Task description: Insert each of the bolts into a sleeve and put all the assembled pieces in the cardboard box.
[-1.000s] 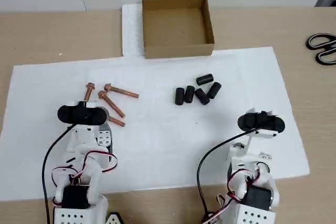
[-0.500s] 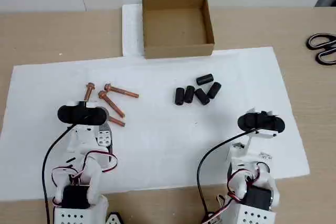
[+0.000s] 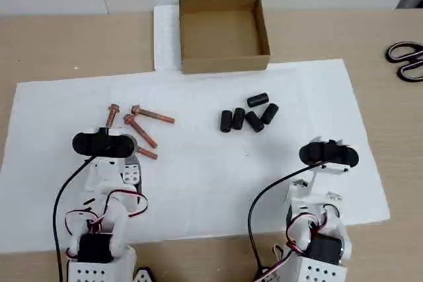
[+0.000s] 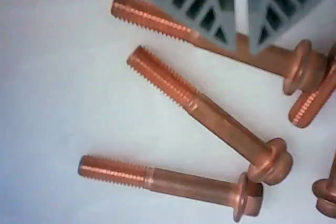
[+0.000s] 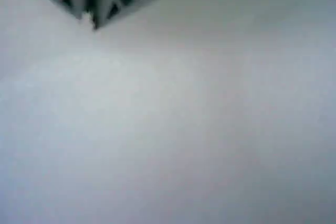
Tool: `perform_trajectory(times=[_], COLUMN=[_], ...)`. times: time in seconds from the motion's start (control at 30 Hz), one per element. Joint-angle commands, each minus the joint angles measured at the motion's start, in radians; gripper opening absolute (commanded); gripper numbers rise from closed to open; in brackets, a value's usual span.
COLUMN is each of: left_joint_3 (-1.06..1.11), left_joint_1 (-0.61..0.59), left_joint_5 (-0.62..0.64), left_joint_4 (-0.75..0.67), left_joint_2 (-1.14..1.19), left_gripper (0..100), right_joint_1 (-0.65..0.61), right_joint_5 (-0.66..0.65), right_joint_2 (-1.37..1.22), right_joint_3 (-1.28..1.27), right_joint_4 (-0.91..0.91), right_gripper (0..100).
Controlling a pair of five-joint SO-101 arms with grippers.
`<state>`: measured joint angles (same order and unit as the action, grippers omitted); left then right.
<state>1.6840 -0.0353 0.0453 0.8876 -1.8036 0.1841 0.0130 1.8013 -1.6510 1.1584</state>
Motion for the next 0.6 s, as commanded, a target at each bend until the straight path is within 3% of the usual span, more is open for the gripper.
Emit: perform_trajectory(times=[0.0, 0.57], left_joint_3=[-0.004, -0.004], left_joint_1=[0.003, 0.038], left_joint_5=[0.0, -0.002], left_joint_4=[-0.002, -0.002], left_joint_2=[-0.012, -0.012], left_gripper=[1, 1], right_joint_1=[-0.002, -0.008], right_joint_5=[0.005, 0.003], right_joint_2=[0.01, 0.01], right_joint_3=[0.038, 0.038], right_joint_4=[-0.016, -0.019], right_gripper=[0.5, 0.4])
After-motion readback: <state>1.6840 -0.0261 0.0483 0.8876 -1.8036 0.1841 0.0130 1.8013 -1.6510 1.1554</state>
